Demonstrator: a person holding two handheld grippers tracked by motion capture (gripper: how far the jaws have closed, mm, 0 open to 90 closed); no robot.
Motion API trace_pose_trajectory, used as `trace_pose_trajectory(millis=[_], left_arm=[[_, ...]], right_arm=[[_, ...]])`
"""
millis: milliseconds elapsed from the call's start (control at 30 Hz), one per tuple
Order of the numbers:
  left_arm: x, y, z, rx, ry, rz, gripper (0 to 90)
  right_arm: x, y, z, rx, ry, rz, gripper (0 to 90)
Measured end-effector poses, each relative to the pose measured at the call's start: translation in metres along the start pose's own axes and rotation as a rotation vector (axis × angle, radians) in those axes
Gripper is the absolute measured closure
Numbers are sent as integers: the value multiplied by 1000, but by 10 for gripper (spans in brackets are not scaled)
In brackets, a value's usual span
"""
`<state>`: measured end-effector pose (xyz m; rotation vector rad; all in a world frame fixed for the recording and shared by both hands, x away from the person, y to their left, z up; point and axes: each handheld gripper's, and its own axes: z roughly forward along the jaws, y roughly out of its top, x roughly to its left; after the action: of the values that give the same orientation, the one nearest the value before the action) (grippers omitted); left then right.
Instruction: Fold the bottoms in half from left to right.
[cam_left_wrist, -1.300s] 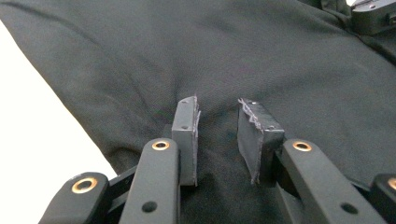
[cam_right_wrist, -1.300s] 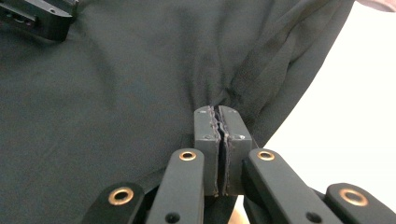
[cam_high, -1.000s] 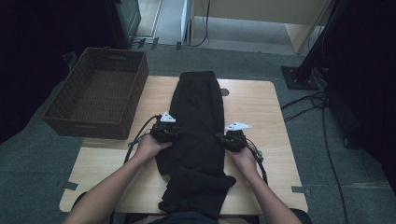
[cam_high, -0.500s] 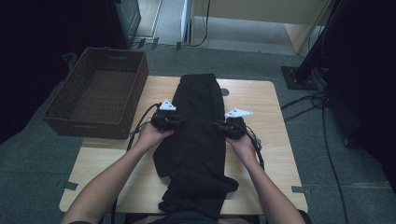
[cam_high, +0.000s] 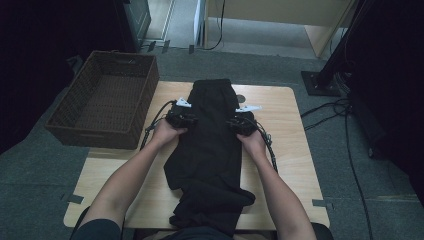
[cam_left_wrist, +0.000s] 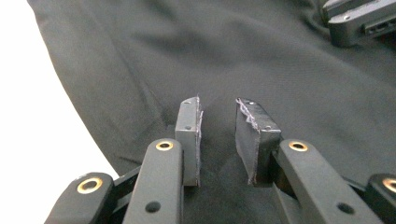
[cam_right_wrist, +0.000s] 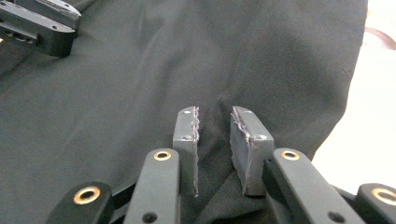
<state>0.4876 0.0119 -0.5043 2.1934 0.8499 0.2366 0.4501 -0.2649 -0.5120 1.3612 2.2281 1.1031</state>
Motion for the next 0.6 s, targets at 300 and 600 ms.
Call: trace_pose_trajectory(millis=[300,600], left_arm=[[1,-10,2,-12,9,-21,701],[-20,-26,-11,-16,-7,-23,700]], right_arm=[[-1,-4,2,-12,-1,-14,722],[10,-18,-11,-14,-7,-57,714]])
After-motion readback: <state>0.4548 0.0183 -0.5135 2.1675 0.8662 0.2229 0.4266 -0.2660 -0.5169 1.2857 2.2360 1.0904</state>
